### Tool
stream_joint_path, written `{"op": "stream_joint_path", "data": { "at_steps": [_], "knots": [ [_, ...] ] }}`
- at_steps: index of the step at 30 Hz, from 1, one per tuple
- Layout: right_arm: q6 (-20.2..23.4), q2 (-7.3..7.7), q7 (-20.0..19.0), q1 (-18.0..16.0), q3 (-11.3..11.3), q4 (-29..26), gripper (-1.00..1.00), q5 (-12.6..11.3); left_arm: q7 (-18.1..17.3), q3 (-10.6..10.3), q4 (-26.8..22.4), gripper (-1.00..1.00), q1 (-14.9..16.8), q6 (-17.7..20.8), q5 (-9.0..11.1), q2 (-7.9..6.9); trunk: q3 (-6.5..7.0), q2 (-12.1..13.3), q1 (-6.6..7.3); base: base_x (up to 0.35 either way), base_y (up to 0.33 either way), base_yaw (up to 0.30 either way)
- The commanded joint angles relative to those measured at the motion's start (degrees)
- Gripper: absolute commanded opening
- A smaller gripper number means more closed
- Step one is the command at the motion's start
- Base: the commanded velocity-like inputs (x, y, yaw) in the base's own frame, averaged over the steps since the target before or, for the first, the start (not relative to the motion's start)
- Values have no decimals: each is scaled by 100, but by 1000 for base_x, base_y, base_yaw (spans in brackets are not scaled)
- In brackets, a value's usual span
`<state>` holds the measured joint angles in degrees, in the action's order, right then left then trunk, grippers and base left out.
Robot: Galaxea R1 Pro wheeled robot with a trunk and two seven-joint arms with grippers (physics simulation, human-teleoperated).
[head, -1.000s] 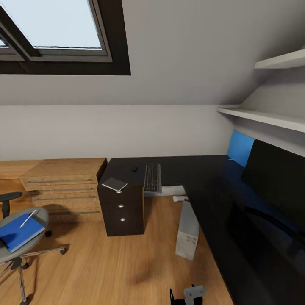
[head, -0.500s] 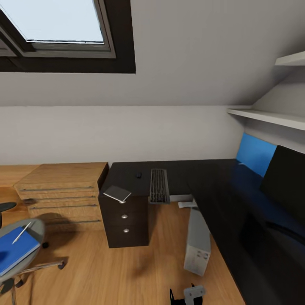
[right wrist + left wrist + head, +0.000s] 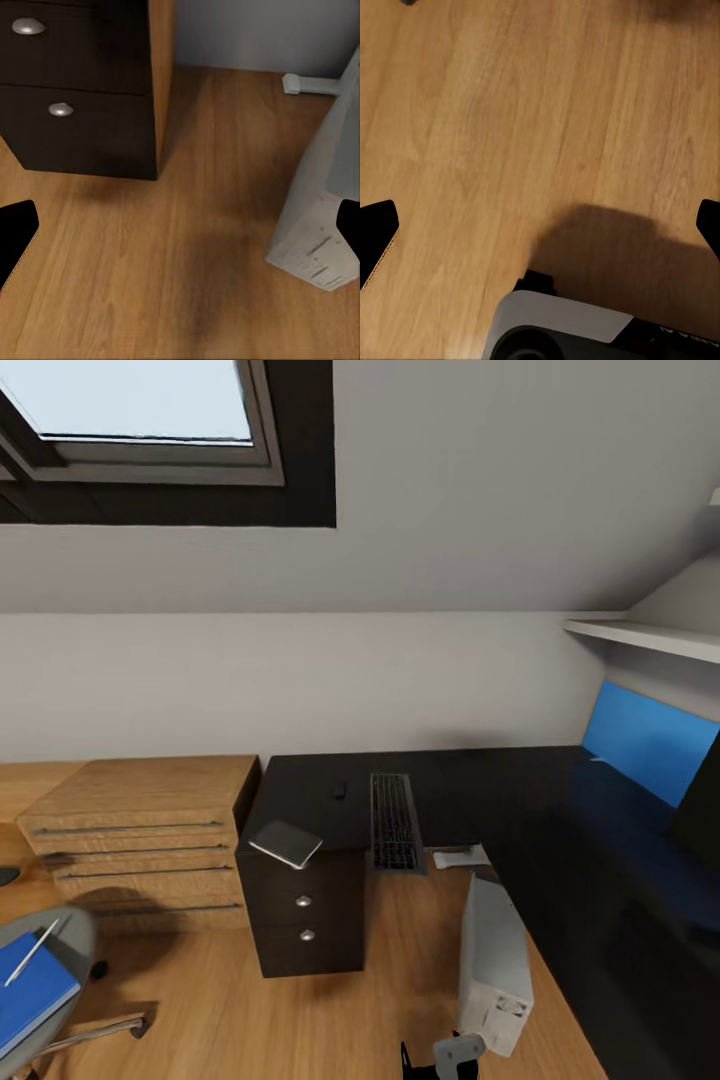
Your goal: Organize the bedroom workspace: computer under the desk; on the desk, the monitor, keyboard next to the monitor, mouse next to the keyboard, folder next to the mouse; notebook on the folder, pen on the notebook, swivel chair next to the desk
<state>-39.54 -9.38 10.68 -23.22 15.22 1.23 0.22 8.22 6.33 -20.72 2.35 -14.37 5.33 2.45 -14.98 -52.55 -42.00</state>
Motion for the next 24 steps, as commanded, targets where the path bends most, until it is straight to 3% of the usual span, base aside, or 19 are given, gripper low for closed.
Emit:
{"op": "stream_joint_path", "data": {
  "at_steps": [1, 8, 10, 15, 24],
  "knots": [
    [-13, -3, 49, -7, 49, 13, 100, 4, -5, -1, 3, 100, 3, -22, 56, 1, -7, -5, -4, 332, 161, 0],
    [-18, 54, 48, -7, 48, 16, 100, 4, -5, -1, 0, 100, 3, -25, 56, 3, -7, -5, -4, 328, 131, 0],
    [44, -11, -18, 59, 54, 0, 100, -59, 61, 39, 66, 100, 46, 2, 51, 69, -7, -5, -4, 251, 3, 0],
    [-3, -16, 23, 92, 49, 4, 100, -220, 1, 32, 112, 100, 38, 2, 52, 196, -7, -5, -4, 282, 27, 0],
    [-69, 43, 92, 113, 59, 8, 100, 65, -100, 11, 341, 100, 29, -25, 49, 187, -7, -5, -4, 284, 173, 0]
  ]
}}
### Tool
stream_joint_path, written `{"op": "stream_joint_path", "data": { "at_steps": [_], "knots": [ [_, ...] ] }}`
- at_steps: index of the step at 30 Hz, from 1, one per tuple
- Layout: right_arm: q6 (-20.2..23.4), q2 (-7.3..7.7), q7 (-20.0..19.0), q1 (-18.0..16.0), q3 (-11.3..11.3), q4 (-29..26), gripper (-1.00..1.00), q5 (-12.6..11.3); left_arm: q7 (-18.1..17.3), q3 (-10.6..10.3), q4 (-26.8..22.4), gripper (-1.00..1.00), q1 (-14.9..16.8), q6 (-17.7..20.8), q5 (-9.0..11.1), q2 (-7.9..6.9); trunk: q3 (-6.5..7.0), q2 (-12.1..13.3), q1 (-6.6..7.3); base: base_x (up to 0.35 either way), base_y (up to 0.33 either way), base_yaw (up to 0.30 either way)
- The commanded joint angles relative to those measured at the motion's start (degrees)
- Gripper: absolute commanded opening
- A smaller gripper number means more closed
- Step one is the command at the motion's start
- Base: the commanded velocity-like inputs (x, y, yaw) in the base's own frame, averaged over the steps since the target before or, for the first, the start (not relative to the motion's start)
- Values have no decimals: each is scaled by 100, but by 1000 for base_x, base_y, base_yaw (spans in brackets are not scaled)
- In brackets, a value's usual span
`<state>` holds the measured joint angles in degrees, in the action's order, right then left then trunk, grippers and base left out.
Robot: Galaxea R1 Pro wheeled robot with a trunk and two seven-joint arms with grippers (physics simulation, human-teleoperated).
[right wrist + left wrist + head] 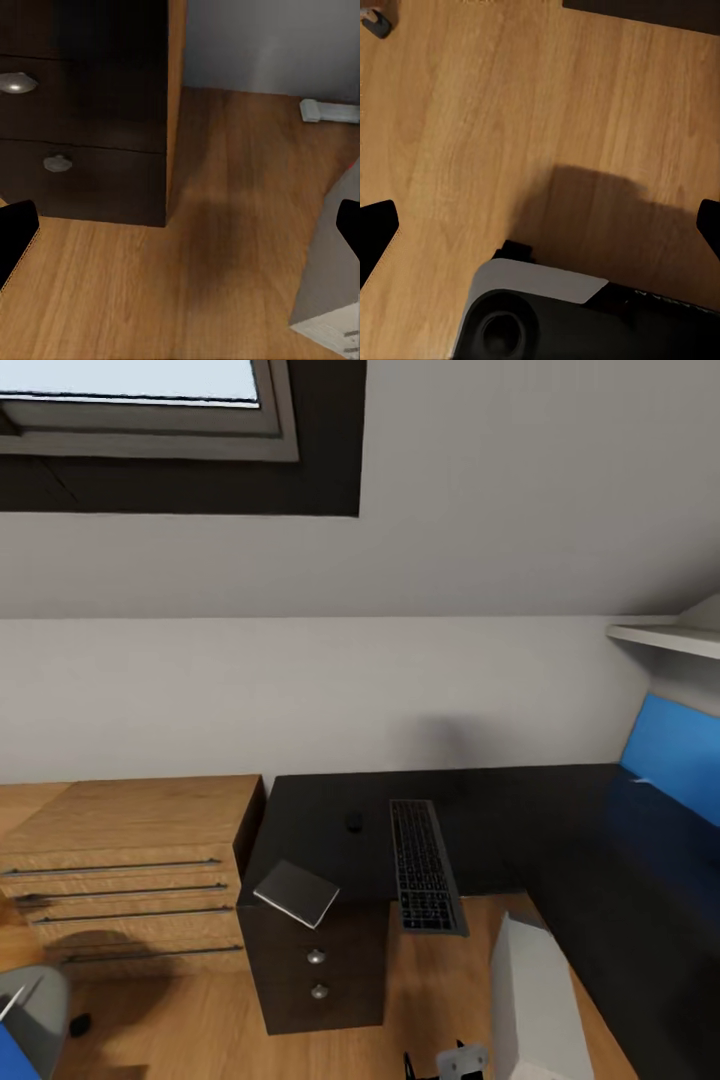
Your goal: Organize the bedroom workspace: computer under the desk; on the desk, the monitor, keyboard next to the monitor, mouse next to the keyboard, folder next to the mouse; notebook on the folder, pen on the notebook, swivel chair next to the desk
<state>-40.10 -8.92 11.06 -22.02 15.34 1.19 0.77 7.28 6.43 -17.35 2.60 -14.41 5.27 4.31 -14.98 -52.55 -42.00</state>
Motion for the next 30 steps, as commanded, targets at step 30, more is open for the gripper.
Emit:
{"op": "stream_joint_path", "data": {
  "at_steps": [30],
  "knots": [
    [-45, -1, 45, -4, 45, 12, 100, 210, 27, 228, 19, 100, 3, -31, 238, -28, -189, -486, -267, 31, 74, -49]
  ]
}}
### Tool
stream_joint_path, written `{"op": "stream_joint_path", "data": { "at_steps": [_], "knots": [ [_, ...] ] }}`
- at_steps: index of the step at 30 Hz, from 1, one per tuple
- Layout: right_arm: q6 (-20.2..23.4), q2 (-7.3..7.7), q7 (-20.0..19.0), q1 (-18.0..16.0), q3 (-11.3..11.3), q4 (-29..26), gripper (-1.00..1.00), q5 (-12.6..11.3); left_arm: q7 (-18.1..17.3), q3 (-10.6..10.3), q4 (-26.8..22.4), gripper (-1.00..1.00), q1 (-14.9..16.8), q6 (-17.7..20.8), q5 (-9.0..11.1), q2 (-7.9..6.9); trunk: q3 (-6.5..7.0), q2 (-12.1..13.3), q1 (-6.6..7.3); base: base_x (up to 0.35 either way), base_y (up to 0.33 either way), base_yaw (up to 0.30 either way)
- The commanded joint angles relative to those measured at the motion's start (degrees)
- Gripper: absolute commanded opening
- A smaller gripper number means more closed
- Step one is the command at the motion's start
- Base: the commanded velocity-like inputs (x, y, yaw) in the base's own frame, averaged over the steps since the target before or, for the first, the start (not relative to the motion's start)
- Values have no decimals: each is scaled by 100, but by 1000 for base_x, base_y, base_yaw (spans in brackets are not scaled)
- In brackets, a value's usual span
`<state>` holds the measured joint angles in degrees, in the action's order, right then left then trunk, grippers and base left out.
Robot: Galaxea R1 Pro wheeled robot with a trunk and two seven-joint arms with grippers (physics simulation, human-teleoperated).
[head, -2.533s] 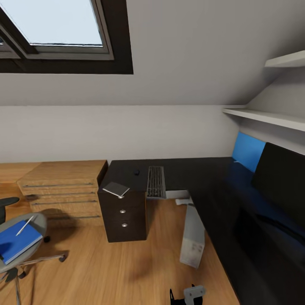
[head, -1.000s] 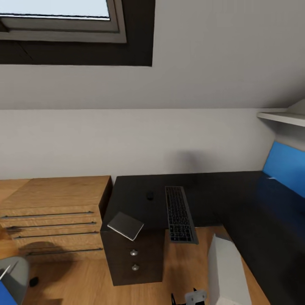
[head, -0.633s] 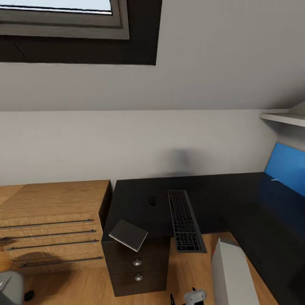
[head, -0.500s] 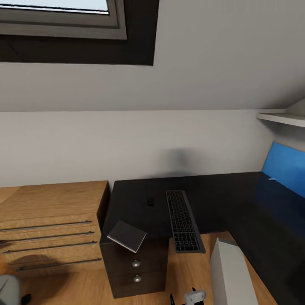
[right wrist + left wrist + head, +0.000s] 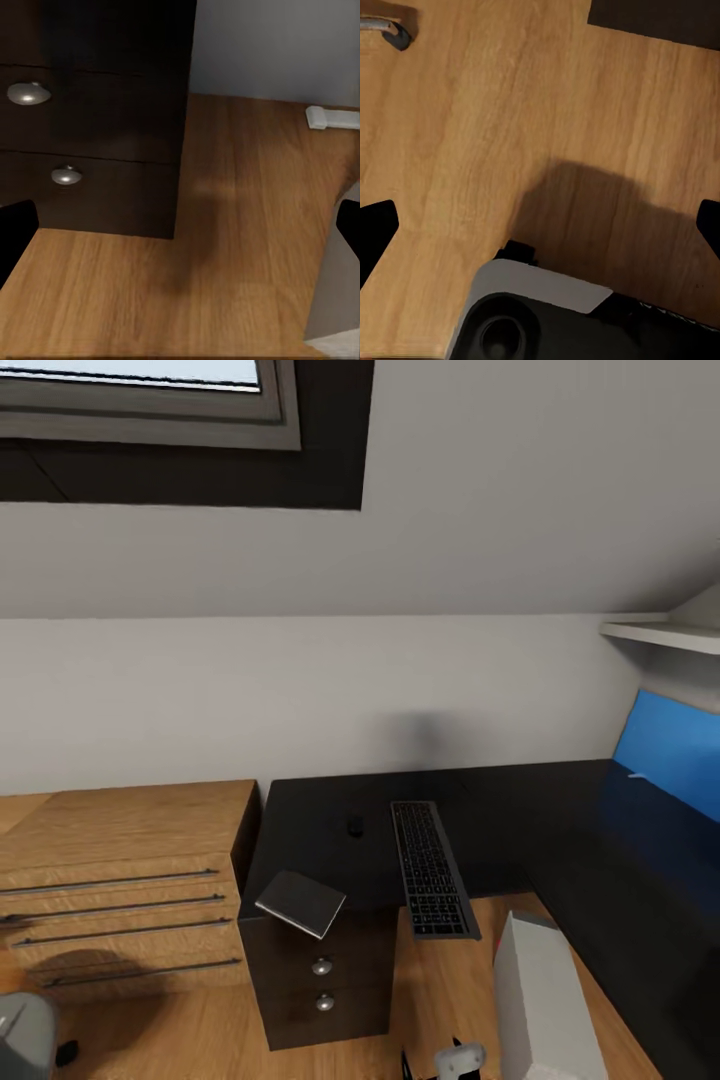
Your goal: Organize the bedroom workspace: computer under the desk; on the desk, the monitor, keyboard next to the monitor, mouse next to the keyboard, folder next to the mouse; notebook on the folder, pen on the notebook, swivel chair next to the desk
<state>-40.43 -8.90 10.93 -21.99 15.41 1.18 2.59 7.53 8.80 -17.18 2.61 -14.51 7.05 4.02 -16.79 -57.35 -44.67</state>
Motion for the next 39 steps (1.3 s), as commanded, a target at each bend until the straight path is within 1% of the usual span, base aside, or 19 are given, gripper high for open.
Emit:
{"op": "stream_joint_path", "data": {
  "at_steps": [1, 3, 5, 7, 8, 11, 12, 14, 16, 18, 19, 21, 22, 24, 25, 27, 29, 32, 39],
  "knots": [
    [-15, -6, 54, -7, 56, -11, 100, 56, 5, 77, -344, 100, 3, 9, 159, -92, -26, -47, -22, -9, 0, 0],
    [-13, -6, 60, -7, 48, -90, 100, 48, -4, 93, -772, 100, 3, 34, 248, -137, -62, -127, -66, -5, 0, 0],
    [-5, -5, 64, -7, 39, -221, 100, 37, -8, 97, -1004, 100, 3, 87, 300, -142, -98, -207, -110, -3, 0, 0],
    [10, 13, 63, -7, 19, -550, 100, 10, -13, 97, -1374, 100, 3, 302, 351, -135, -133, -287, -154, -1, 0, 0],
    [19, 31, 61, -7, -7, -818, 100, -31, -13, 96, -1666, 100, 3, 549, 373, -127, -151, -327, -176, 0, 0, 0],
    [36, 49, 57, -7, -68, -1193, 100, -154, -14, 98, -2199, 100, 3, 1055, 397, -95, -205, -448, -242, 0, 0, 0],
    [42, 57, 41, -7, -121, -1405, 100, -282, -14, 102, -2629, 100, 3, 1459, 423, -59, -223, -488, -264, 0, 0, 0],
    [47, 60, 2, -7, -172, -1596, 100, -455, -14, 108, -3111, 100, 3, 1892, 479, -6, -259, -568, -308, 0, 0, 0],
    [56, 60, -199, -7, -226, -1914, 100, -917, -9, 105, -4055, 100, 3, 2755, 661, 139, -295, -648, -352, 0, 0, 0],
    [58, 57, -360, -7, -234, -2026, 100, -1177, -5, 102, -4449, 100, 3, 3128, 778, 212, -331, -728, -396, 0, 0, 0],
    [68, 55, -548, -7, -238, -2101, 100, -1435, -2, 100, -4782, 100, 3, 3419, 900, 266, -331, -728, -396, 0, 0, 0],
    [91, 55, -742, -7, -245, -2148, 100, -1684, -3, 105, -5054, 100, 3, 3612, 1019, 301, -331, -728, -396, 0, 0, 0],
    [129, 55, -922, -7, -250, -2172, 100, -1918, -4, 112, -5251, 100, 3, 3736, 1129, 322, -331, -728, -396, 0, 0, 0],
    [171, 57, -1071, -7, -250, -2186, 100, -2119, -5, 116, -5368, 100, 3, 3814, 1217, 333, -331, -728, -396, 0, 0, 0],
    [206, 62, -1188, -7, -250, -2188, 100, -2275, -7, 118, -5419, 100, 3, 3864, 1273, 337, -331, -728, -396, 0, 0, 0],
    [239, 73, -1299, -7, -250, -2178, 100, -2427, -10, 120, -5426, 100, 3, 3905, 1319, 320, -331, -728, -396, 0, 0, 0],
    [251, 92, -1342, -7, -250, -2174, 100, -2485, -10, 121, -5420, 100, 3, 3915, 1335, 310, -331, -728, -396, 0, 0, 0],
    [265, 169, -1393, -7, -250, -2163, 100, -2554, 1, 122, -5381, 100, 3, 3919, 1352, 283, -331, -728, -396, 0, 0, 0],
    [294, 223, -1415, -7, -254, -2163, 100, -2594, -15, 114, -5306, 100, 3, 3915, 1343, 271, -331, -728, -396, -17, -3, 0]
  ]
}}
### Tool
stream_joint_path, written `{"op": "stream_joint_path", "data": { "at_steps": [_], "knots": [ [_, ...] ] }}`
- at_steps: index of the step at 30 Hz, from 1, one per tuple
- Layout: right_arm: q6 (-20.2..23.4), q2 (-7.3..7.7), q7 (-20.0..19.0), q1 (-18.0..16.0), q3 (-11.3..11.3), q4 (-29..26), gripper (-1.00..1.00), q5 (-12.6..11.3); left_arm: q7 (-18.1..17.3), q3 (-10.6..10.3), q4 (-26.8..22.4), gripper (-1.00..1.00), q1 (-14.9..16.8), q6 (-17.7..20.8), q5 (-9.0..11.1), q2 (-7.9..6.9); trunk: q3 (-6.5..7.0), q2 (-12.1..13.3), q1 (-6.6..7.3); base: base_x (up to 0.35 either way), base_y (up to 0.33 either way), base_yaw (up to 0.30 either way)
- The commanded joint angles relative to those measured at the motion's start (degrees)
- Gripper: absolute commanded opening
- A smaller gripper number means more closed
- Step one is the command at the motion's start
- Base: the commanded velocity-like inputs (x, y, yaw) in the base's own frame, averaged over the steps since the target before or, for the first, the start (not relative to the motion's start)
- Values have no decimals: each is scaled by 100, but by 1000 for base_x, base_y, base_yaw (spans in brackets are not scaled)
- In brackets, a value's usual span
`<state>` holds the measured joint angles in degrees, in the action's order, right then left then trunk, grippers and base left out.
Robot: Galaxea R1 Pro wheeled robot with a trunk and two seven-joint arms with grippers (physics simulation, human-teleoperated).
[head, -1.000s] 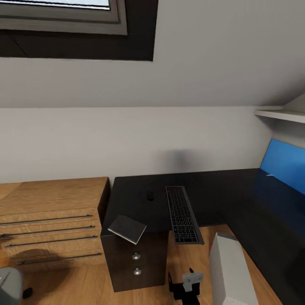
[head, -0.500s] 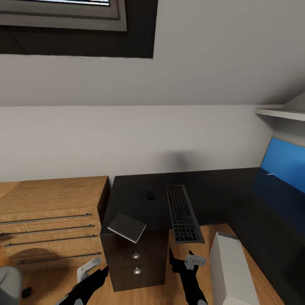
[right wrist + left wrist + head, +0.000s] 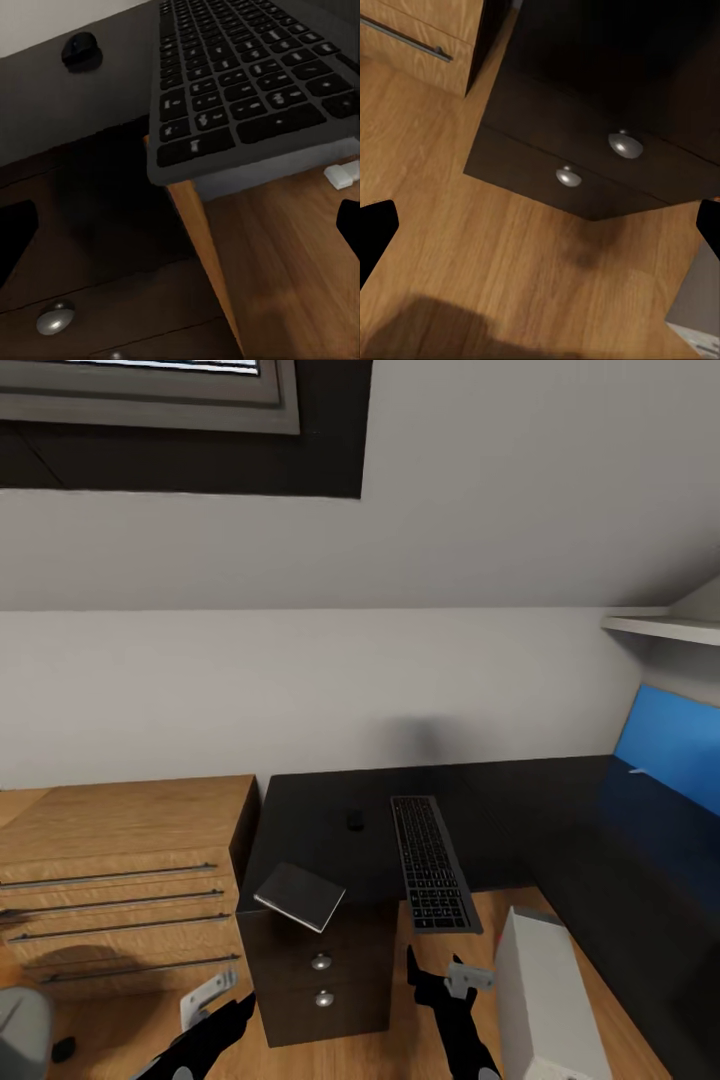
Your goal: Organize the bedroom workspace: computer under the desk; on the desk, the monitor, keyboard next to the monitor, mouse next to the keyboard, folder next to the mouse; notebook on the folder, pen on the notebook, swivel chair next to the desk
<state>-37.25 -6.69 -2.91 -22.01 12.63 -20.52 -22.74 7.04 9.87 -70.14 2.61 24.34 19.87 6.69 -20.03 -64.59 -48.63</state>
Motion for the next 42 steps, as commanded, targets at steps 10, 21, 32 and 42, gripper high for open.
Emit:
{"op": "stream_joint_path", "data": {
  "at_steps": [10, 21, 32, 42],
  "knots": [
    [1840, 113, -826, -5, -189, -405, 100, -1754, 2, -3, -50, 100, 3, 24, 52, -8, -7, -5, 1, -295, -68, 0],
    [3480, 576, -2274, -5, -478, -834, 100, -3449, -1, -9, -48, 100, 3, 27, 54, -1, -7, -5, 1, -227, -61, 0],
    [5377, 1486, -2378, -39, -1252, -1614, 100, -5232, -10, -143, -32, 100, 3, 27, 61, 24, -7, -5, 1, -8, -3, 0],
    [5235, 1578, -2373, -41, -1218, -1646, 100, -5176, -1, -246, 12, 100, -2, 20, 55, 34, -7, -5, 1, 10, 0, 0]
  ]
}}
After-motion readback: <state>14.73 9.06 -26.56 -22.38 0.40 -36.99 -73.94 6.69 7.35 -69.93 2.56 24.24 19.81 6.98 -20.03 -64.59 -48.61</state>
